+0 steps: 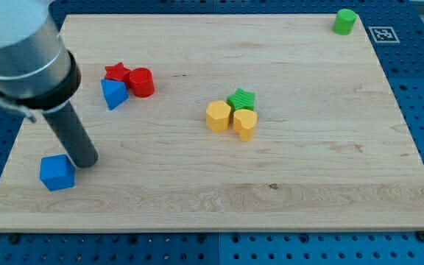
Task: Push the blue cube to the bottom left
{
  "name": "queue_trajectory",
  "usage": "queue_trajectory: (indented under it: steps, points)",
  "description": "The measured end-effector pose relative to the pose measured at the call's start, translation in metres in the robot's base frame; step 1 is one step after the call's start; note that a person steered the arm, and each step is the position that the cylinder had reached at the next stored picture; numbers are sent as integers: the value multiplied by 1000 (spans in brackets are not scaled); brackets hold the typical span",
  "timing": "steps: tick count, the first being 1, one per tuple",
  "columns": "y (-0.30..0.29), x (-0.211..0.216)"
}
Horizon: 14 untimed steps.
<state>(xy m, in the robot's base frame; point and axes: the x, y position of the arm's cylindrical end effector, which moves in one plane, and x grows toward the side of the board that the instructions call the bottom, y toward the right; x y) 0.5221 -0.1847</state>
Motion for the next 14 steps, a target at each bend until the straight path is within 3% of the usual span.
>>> queue_trajectory:
  steps: [2,4,10,14]
  points:
    - [-25,-5]
    - [-17,18]
    - [1,33]
    - [-46,25]
